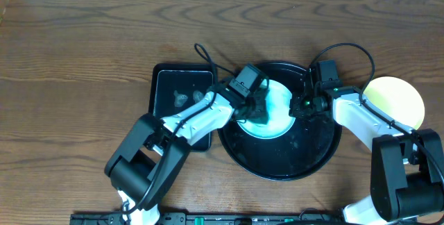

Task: Clean dirty plates on tray and stack at the side
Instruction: 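Scrub the pale green plate with the sponge in the left gripper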

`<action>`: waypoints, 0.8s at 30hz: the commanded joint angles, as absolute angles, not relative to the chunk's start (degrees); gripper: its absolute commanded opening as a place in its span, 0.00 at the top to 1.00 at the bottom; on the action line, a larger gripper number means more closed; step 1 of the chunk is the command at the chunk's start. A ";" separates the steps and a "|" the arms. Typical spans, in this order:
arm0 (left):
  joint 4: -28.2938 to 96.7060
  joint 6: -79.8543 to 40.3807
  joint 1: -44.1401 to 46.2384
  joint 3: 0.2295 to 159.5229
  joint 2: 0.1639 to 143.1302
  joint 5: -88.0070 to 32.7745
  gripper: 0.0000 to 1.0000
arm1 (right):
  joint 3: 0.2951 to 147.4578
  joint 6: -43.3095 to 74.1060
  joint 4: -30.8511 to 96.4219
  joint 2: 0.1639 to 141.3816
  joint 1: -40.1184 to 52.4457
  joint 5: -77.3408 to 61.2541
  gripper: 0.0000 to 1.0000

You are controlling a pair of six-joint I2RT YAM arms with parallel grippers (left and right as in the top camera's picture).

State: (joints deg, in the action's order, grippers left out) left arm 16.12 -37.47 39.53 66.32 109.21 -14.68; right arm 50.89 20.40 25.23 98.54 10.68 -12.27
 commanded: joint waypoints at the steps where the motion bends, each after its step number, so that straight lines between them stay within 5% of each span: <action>1: 11.29 -38.89 43.59 64.97 111.68 -17.17 0.92 | 50.48 20.75 25.45 99.66 10.98 -8.84 0.99; 13: 11.35 -40.77 42.63 64.97 111.68 6.44 0.92 | 50.46 20.73 25.50 99.66 10.98 -8.84 0.99; 24: 25.78 -41.28 39.00 64.95 111.68 0.51 0.92 | 50.46 20.75 25.30 99.66 10.98 -8.86 0.99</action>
State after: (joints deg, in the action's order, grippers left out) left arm 20.62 -40.77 40.12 67.51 109.25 -1.17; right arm 50.89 20.43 24.95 98.59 10.70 -12.69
